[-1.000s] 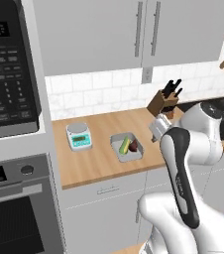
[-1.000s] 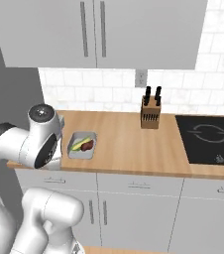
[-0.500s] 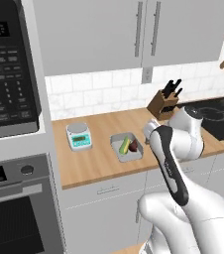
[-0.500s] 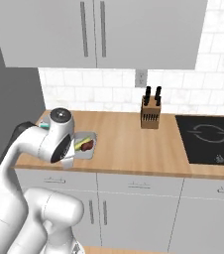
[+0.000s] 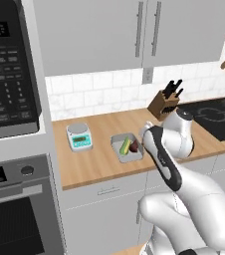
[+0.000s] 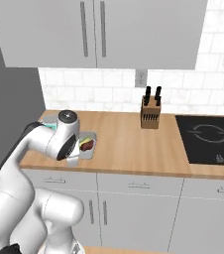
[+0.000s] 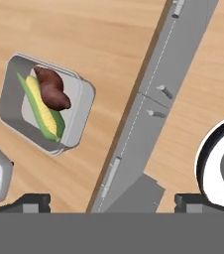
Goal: Take the meat container that has the shrimp and place it on the second highest rack of the freezer. Then take the vegetable container that has the corn and potato and place it on the highest rack of the freezer.
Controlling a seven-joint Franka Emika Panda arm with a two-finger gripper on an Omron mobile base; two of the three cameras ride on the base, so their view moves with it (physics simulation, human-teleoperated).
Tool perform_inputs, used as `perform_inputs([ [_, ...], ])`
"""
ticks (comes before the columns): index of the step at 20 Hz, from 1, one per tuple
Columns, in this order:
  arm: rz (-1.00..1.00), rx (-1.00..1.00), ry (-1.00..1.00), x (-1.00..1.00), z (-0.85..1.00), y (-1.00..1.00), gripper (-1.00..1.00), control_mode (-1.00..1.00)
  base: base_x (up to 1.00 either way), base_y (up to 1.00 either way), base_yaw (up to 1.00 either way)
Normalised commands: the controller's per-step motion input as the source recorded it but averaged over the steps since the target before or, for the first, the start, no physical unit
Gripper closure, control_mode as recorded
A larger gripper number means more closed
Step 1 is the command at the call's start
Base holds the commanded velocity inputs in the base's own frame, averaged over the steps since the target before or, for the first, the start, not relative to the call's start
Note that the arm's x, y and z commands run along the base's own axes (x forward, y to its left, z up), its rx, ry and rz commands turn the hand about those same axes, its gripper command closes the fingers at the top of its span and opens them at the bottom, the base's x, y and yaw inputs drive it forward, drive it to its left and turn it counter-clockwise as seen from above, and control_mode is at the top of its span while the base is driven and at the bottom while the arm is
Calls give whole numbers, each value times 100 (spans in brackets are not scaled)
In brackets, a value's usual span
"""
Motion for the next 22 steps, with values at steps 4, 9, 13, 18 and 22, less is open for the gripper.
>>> perform_inputs([
  [4,0,-5,6,29,-35,16,-100,-100,0,0,0],
  [9,0,-1,1,36,-38,7,-100,-100,0,0,0],
  [13,0,0,0,36,-19,0,-100,-100,0,0,0],
  [18,0,0,0,37,-13,0,-100,-100,0,0,0],
  [22,0,0,0,33,-25,0,-100,-100,0,0,0],
])
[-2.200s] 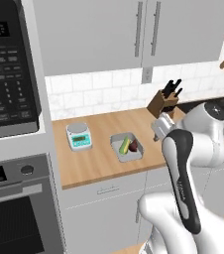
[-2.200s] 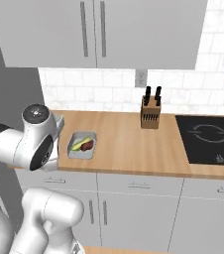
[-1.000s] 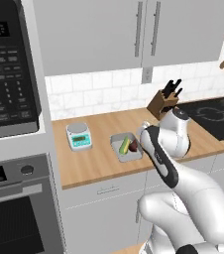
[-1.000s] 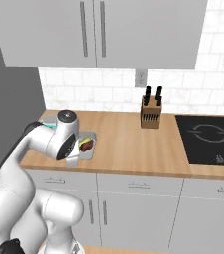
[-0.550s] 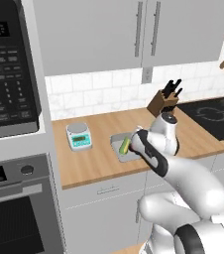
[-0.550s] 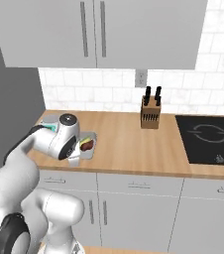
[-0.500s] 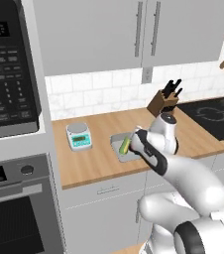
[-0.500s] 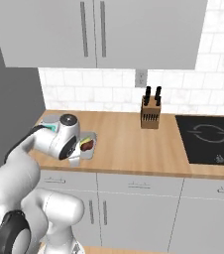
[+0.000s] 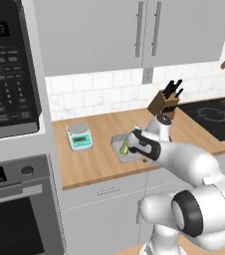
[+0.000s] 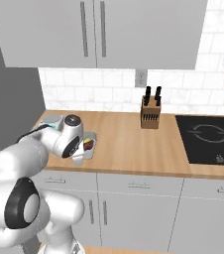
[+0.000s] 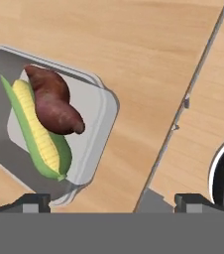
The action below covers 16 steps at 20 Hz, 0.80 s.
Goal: Take the meat container that has the shrimp and place it on the second highest rack of the freezer. Then take the vegetable container that has the corn and potato and place it on the highest rack of the freezer.
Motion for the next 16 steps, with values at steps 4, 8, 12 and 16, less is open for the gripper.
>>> perform_inputs([
  [4,0,0,0,26,-31,0,-100,-100,0,0,0],
  [8,0,0,1,29,-27,0,-100,-100,0,0,0],
  [12,0,0,2,31,-24,0,-100,-100,0,0,0],
  [16,0,0,3,31,-20,0,-100,-100,0,0,0],
])
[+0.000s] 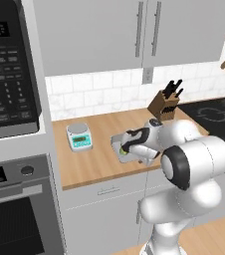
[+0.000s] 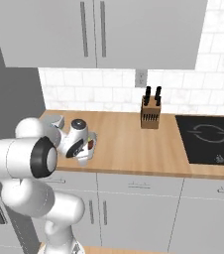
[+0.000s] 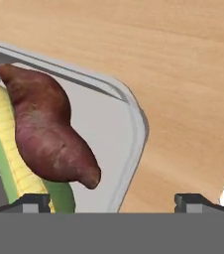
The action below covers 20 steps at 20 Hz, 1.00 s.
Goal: Take the meat container that has the shrimp and place it on the second highest rack of the freezer. Then take the vegetable container that has the corn and potato and place it on the highest rack of the freezer.
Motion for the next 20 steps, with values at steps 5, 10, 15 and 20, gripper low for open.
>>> perform_inputs([
  [5,0,0,4,31,-21,4,100,-100,0,0,0],
  [10,0,0,4,28,-17,7,100,-100,0,0,0],
  [15,0,0,-2,-11,2,0,100,-100,0,0,0],
  [20,0,0,-7,-50,51,0,100,-100,0,0,0],
])
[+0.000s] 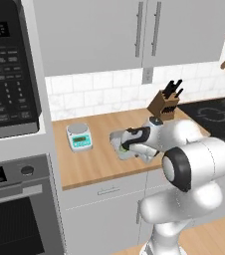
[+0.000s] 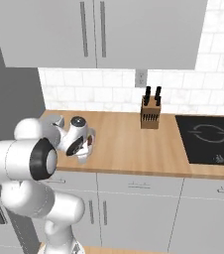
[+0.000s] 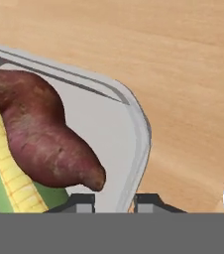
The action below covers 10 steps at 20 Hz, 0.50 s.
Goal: Take the meat container that has the shrimp and place it on the second highest rack of the freezer. Then take the vegetable container that has the corn and potato and place it on the highest rack of the freezer.
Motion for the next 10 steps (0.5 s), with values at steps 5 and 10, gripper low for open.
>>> perform_inputs([
  [5,2,0,0,-21,79,0,100,-100,0,0,0],
  [10,0,0,-1,-48,78,-8,100,-100,0,0,0],
])
